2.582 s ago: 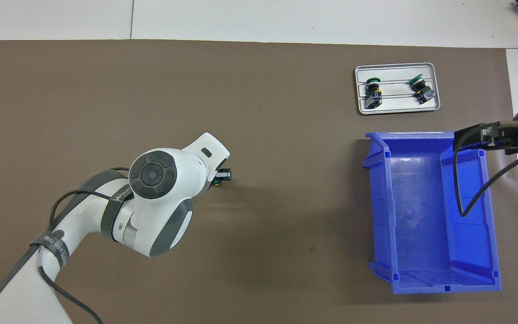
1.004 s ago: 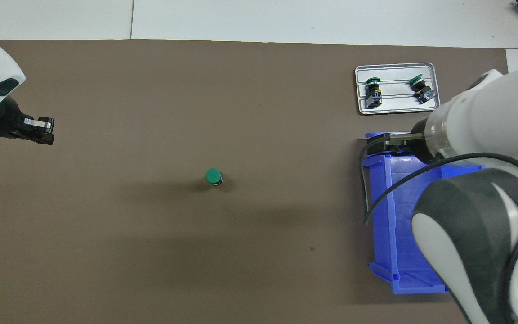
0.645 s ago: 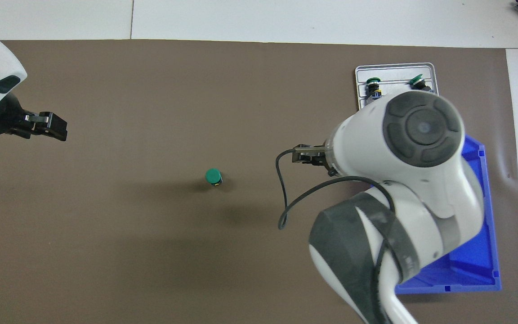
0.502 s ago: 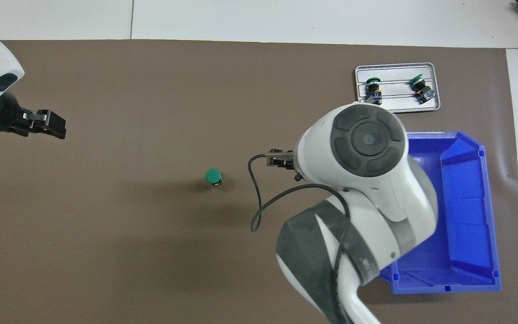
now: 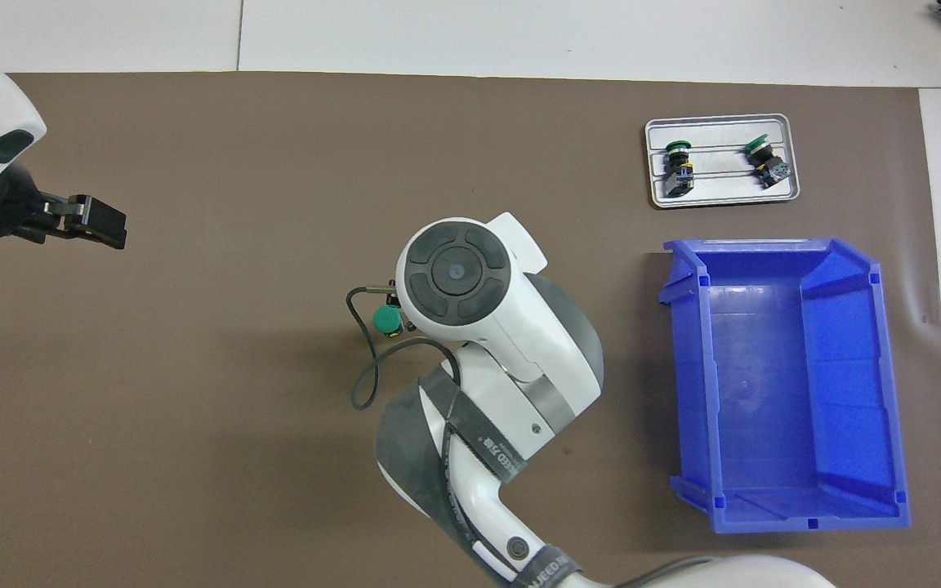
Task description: Place and press button with both arms
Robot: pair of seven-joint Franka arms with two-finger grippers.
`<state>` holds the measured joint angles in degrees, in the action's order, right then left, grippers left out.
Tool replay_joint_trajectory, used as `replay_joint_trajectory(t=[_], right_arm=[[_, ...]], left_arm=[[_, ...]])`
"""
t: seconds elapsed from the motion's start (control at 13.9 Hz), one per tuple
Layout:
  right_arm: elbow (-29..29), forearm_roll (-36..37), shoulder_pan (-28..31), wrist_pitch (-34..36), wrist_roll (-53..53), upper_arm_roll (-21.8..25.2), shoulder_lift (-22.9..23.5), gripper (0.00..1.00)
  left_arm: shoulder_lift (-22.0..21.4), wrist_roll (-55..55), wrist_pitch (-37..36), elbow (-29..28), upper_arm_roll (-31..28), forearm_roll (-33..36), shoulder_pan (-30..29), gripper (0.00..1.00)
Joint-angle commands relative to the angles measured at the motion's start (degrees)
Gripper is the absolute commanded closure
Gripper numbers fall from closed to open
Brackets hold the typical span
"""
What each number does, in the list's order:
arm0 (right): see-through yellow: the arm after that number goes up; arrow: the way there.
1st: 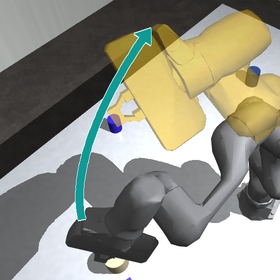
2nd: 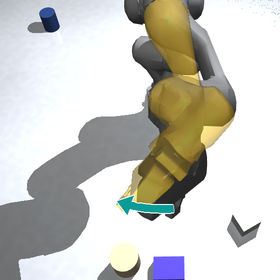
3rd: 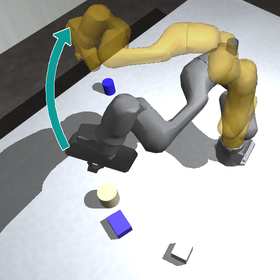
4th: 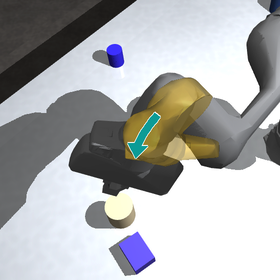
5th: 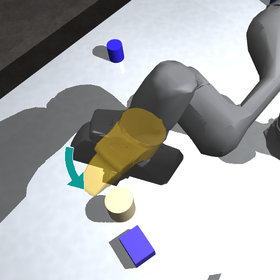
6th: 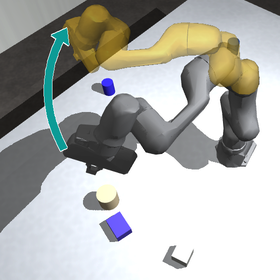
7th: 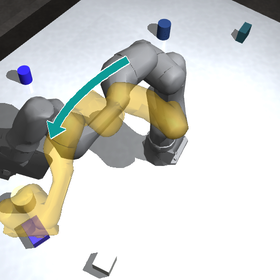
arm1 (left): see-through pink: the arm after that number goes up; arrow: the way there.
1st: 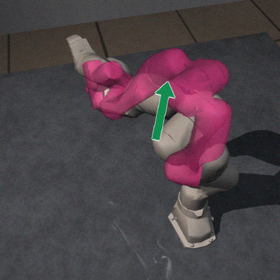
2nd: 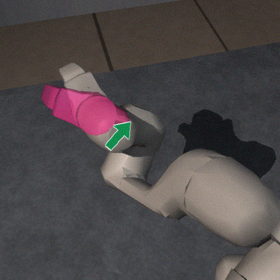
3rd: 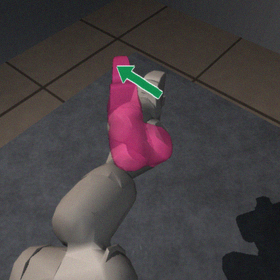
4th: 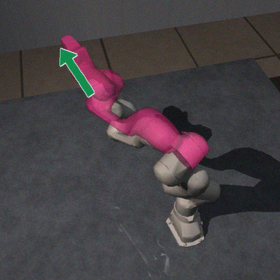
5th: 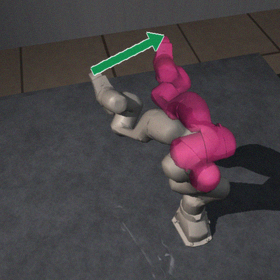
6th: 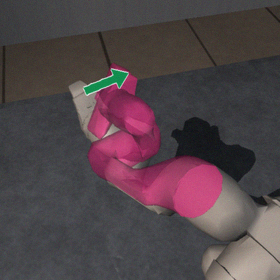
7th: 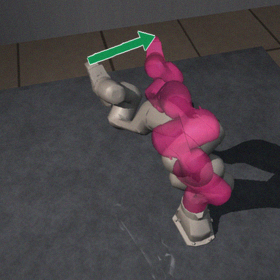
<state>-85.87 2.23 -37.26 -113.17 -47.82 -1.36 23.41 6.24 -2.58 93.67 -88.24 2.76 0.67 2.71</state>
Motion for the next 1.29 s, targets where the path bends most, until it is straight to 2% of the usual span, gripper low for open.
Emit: replay_joint_trajectory(t=[0.0, 0.14, 0.29, 0.43, 0.57, 0.72, 1.0, 1.22], right_arm=[[6.8, 1.3, -2.7, -1.6, -4.3, 0.4, 8.2, 0.1], [11.4, 3.6, -4.1, -2.5, -8.0, 0.2, 13.0, 0.1], [12.6, 3.8, -5.7, -3.1, -9.7, 0.3, 15.0, 0.11], [12.4, 4.2, -6.0, -4.2, -10.8, 0.2, 15.5, 0.13], [12.2, 4.3, -5.9, -6.2, -18.0, 0.2, 15.5, 0.18], [11.8, 5.1, -5.5, -5.8, -22.2, 0.3, 15.2, 0.18], [9.5, 5.6, -6.3, -4.4, -30.2, 0.7, 14.6, 0.18], [8.5, 6.2, -6.3, -3.1, -35.9, 0.7, 14.2, 0.2]], left_arm=[[0.3, -0.1, -1.0, 0.8, -0.3, 0.5, 0.5, 0.0], [-0.1, -0.1, -0.7, -0.4, -0.2, 0.5, 0.6, 0.0], [-0.4, -0.1, -0.5, -1.4, -0.1, 0.5, 0.6, 0.0], [-0.8, -0.1, -0.1, -2.2, -0.1, 0.5, 0.6, 0.0], [-1.8, -0.1, 2.6, -4.5, -0.3, 0.5, 0.7, 0.0], [-3.3, -0.1, 6.2, -8.1, -0.3, 0.5, 0.8, 0.0], [-3.0, -0.1, 3.9, -5.7, -0.2, 0.6, 0.7, 0.0], [-3.0, -0.1, -3.7, -0.5, -0.2, 0.6, 0.8, 0.0]])
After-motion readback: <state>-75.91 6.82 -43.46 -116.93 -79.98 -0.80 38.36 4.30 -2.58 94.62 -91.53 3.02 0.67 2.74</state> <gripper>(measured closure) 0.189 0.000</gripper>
